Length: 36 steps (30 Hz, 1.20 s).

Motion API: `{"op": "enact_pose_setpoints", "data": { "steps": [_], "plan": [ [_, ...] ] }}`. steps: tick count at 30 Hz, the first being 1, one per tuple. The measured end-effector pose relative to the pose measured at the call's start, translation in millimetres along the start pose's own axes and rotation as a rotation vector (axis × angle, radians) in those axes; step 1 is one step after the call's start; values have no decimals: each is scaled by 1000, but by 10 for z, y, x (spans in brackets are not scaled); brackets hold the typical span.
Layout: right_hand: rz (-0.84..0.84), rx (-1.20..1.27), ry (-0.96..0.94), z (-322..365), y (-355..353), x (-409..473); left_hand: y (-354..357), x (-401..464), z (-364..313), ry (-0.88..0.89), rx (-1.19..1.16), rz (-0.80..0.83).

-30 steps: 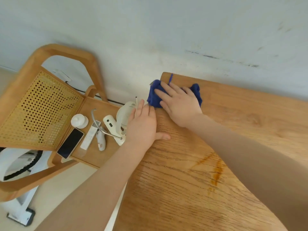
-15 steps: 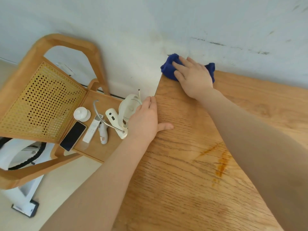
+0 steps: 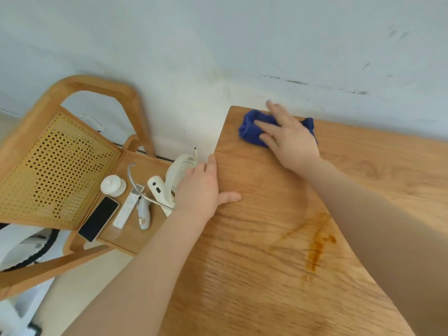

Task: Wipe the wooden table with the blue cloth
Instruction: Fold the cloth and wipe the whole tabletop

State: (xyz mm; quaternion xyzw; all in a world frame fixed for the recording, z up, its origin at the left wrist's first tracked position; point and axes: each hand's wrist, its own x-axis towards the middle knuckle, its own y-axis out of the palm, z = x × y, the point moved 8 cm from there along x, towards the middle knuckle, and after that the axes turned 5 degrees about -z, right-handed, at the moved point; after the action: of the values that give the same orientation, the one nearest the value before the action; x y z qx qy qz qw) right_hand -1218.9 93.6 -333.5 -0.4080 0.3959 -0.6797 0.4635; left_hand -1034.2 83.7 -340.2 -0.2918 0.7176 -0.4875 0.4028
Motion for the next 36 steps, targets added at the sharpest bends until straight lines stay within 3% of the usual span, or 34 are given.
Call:
{"op": "enact_pose_setpoints", "data": {
  "steps": [3, 10, 14, 20, 25, 32, 36],
  "plan": [
    [21, -53, 116, -104, -31, 125, -66, -24, -43, 21, 93, -54],
    [114, 73, -166, 456, -92, -836, -155, -268, -326, 203, 70, -142],
    [175, 146, -237, 408, -74, -1045, 56, -334, -479, 192, -40, 61],
    [10, 86, -23, -264, -169, -313, 164, -327, -471, 166, 14, 78],
    [28, -136, 151, -525, -254, -76, 173, -356, -461, 154, -8, 100],
    [121, 44, -52, 128, -284, -1235, 118, -375, -490, 153, -6, 95],
    [197, 99, -114, 20, -232, -1210, 138, -339, -493, 153, 12, 92]
  ]
}}
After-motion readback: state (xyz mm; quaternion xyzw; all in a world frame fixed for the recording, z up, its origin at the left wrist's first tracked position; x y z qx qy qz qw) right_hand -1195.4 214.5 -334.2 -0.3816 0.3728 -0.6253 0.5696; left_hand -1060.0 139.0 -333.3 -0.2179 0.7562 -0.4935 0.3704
